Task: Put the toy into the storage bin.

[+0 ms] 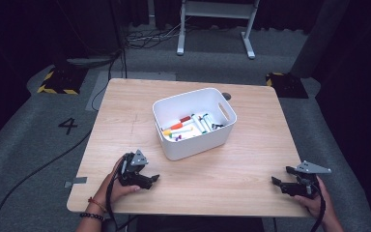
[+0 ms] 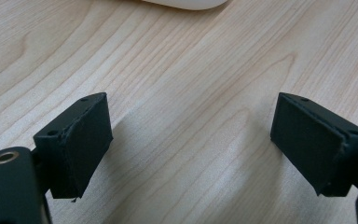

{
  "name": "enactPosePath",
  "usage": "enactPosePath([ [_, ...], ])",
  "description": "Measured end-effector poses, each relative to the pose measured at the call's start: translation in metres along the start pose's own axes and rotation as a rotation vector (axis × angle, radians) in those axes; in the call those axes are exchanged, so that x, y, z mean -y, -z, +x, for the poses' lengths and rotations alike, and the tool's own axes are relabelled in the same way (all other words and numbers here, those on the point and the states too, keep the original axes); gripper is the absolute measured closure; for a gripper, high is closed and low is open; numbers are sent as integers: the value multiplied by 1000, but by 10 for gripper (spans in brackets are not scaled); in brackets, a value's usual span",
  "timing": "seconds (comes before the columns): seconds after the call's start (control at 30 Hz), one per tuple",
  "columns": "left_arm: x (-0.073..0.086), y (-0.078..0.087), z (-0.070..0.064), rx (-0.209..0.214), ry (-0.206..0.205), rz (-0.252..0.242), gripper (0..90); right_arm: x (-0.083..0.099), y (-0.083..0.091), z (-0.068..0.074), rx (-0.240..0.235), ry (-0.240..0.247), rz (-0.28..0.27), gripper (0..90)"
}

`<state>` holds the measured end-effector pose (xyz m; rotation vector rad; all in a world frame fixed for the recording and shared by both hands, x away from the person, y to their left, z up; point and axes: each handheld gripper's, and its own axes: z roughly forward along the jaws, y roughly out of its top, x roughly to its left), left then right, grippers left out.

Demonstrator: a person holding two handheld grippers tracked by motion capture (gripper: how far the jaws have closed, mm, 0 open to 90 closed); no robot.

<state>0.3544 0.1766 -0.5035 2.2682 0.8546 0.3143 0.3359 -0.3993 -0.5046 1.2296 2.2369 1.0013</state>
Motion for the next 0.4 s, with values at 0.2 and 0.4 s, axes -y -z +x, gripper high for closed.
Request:
enactPosePath([
  [0.2,0,0,0,-1,0,0,126,0,0,0,0,0,0,187],
  [0.4,0,0,0,0,-1,2,126,0,0,0,0,0,0,186],
])
